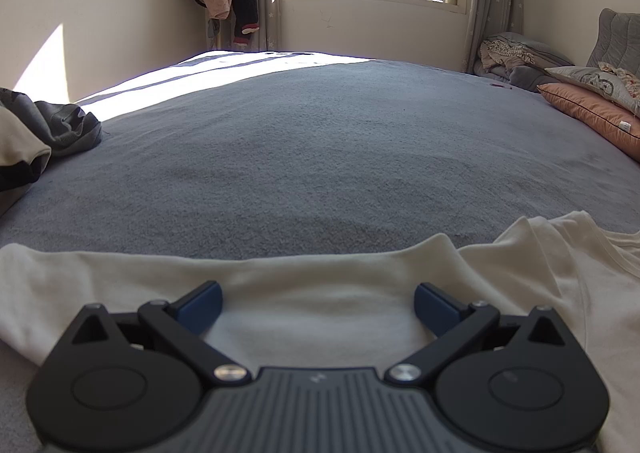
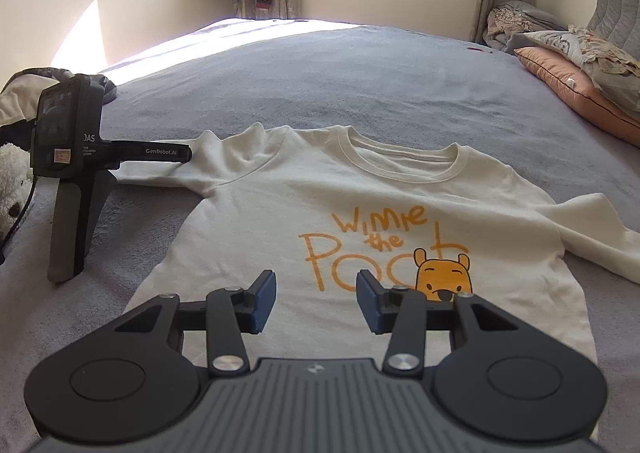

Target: Fold clothes

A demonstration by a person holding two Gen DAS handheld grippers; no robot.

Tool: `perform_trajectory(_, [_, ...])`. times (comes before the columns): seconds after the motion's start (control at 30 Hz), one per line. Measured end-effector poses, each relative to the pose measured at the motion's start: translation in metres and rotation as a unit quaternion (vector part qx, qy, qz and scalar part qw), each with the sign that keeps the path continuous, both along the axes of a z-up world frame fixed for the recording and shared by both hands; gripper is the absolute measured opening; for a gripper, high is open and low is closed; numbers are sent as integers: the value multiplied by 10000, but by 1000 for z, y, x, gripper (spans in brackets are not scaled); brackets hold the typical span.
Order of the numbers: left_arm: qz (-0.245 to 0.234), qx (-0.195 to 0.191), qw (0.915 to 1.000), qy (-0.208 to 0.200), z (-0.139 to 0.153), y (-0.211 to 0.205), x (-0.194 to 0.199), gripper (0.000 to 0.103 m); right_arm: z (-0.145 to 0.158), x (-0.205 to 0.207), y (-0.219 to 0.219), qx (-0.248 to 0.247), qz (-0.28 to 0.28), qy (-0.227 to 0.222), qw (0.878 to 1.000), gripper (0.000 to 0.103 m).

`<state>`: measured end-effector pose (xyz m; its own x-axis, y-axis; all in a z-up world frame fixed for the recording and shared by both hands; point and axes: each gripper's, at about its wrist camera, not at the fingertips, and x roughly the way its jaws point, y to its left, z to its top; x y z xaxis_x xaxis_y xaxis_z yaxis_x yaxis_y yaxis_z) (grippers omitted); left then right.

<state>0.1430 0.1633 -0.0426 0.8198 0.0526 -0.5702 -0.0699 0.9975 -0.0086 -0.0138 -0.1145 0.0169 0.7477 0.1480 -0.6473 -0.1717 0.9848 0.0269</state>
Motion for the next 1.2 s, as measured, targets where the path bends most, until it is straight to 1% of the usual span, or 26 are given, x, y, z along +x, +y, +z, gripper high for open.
perform_trajectory(0.3, [1,0,10000,0,0,0,0,103,-2,0,-51,73,-490,54,9988,52])
perform_trajectory(0.5, [1,0,10000,0,0,0,0,103,-1,6,-116,58,-1002,56,9949,52])
perform_trajectory(0.73, [1,0,10000,0,0,0,0,103,11,50,-199,-106,-1544,16,9879,52])
perform_trajectory(0.77, [2,-1,10000,0,0,0,0,103,14,54,-208,-97,-1660,13,9861,52])
perform_trajectory(0.83, [1,-1,10000,0,0,0,0,103,14,52,-228,140,-1907,-11,9815,52])
perform_trajectory(0.93, [1,-1,10000,0,0,0,0,103,4,40,-254,555,-2104,-73,9760,52])
perform_trajectory(1.0, [2,-1,10000,0,0,0,0,103,-7,38,-265,507,-2221,-26,9737,52])
perform_trajectory(1.07, [6,2,10000,-9,0,0,0,103,-15,44,-272,355,-2381,134,9705,52])
perform_trajectory(1.2, [9,29,10000,2,0,-1,0,103,-18,42,-285,470,-2527,101,9664,52])
